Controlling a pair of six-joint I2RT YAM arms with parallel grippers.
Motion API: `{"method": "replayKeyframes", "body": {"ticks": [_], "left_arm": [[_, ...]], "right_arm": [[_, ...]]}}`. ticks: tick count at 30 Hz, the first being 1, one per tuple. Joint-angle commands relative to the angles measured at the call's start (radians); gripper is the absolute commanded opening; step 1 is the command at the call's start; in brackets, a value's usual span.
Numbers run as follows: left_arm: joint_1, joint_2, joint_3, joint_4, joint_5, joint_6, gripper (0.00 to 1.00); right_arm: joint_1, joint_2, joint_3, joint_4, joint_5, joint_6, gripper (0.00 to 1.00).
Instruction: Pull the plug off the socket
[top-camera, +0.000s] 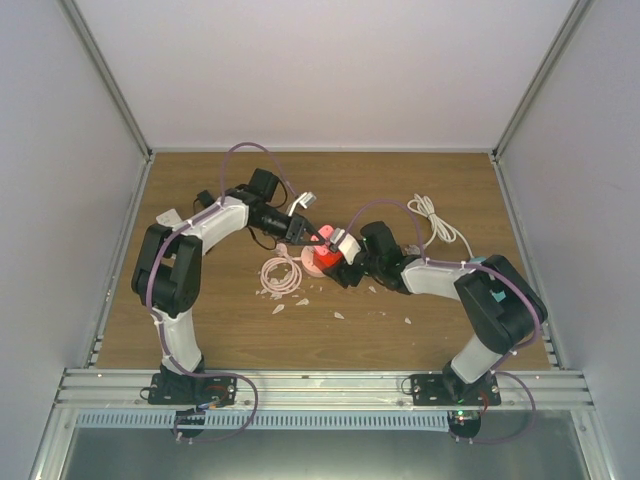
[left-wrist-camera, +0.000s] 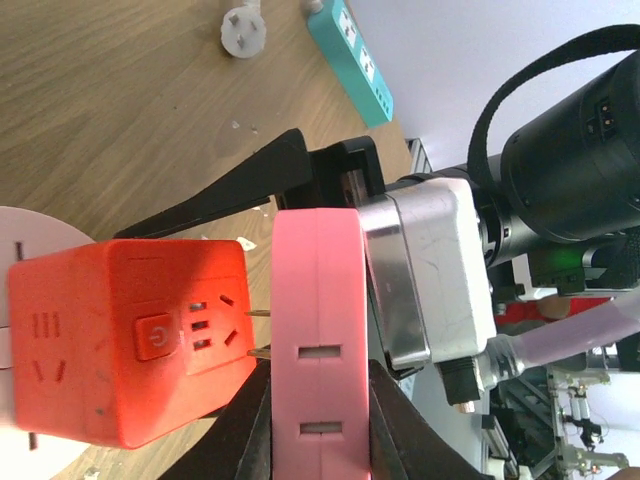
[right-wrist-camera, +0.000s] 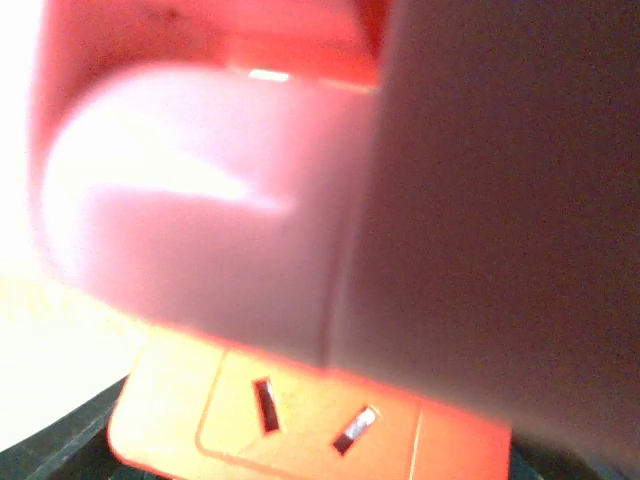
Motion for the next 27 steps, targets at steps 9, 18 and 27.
{"method": "replayKeyframes", "body": {"ticks": [9,18,27], "left_arm": [[0.080,-0.058,0.021,-0.068,0.021,0.167,0.00],[0.113,-0.078,0.042,-0.135,0.042,0.273,0.00],[0.112,-0.095,0.070,-0.139,0.035,0.374,0.02]], "right_arm": [[0.005,-0.032,0.101,-0.132,-0.125,-0.057,0.98],[-0.010,-0.075,0.139,-0.216,-0.215,-0.097,1.00],[-0.085,-0.123,0.213,-0.383,-0.390,-0.162,1.00]]}}
